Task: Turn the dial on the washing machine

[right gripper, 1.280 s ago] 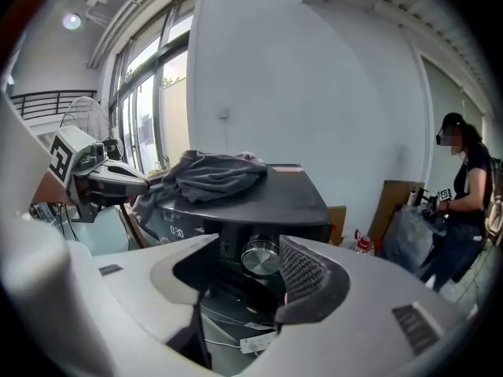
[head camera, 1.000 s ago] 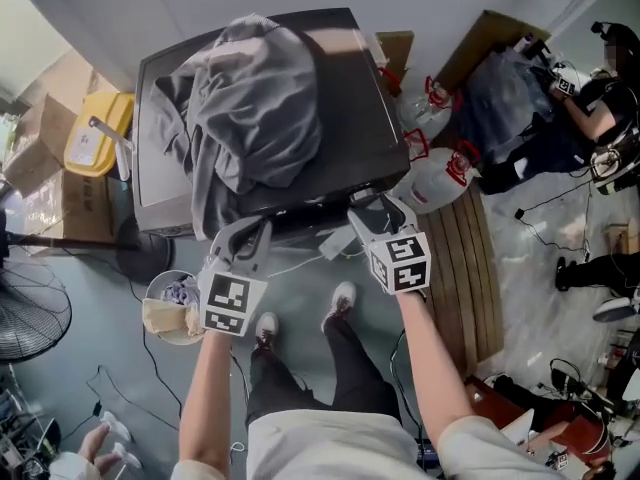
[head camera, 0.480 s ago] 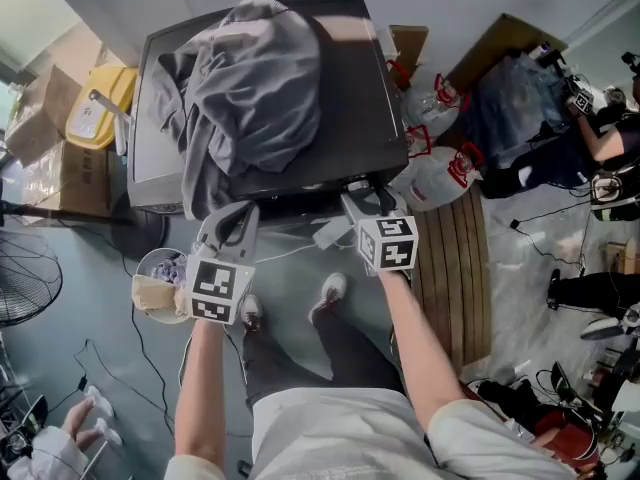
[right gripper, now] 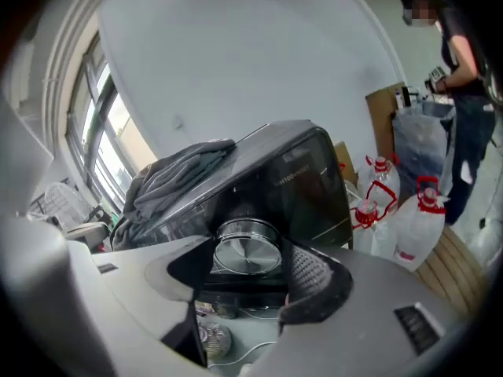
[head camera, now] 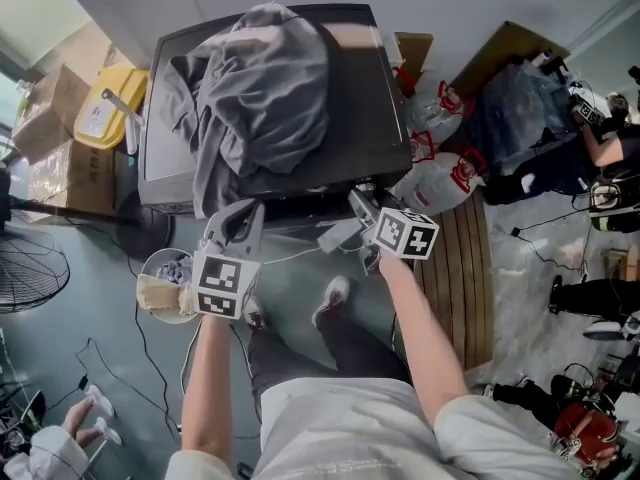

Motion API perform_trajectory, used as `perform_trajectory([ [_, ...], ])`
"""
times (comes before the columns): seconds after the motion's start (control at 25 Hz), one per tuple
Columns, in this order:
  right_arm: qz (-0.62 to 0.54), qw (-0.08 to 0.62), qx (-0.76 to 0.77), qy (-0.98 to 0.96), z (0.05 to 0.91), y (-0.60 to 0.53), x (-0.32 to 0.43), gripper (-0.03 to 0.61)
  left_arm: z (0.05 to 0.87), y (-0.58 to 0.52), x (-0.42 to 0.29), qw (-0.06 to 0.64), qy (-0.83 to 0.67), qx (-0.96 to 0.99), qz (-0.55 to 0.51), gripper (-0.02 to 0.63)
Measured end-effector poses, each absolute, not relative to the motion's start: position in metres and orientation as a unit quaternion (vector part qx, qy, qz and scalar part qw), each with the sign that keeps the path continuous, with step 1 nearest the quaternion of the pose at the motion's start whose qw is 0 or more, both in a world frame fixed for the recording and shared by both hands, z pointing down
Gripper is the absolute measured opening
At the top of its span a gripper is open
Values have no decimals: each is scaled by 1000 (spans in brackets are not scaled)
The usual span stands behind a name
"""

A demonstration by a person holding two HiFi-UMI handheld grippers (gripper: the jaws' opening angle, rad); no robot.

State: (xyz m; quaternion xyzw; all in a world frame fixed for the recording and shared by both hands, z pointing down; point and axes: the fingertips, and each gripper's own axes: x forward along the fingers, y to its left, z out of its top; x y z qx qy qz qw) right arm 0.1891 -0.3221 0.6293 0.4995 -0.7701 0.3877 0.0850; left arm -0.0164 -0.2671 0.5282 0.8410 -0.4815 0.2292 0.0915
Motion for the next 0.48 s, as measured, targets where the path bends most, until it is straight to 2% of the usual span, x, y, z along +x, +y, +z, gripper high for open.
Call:
perform_trajectory([
  [0.28, 447, 41, 485, -751, 631, -319, 193, 285, 524, -264, -12, 94, -479, 843, 226, 8],
  [0.48, 379, 60, 519, -763, 626, -320, 193, 288, 520, -262, -14, 94, -479, 845, 220, 8],
])
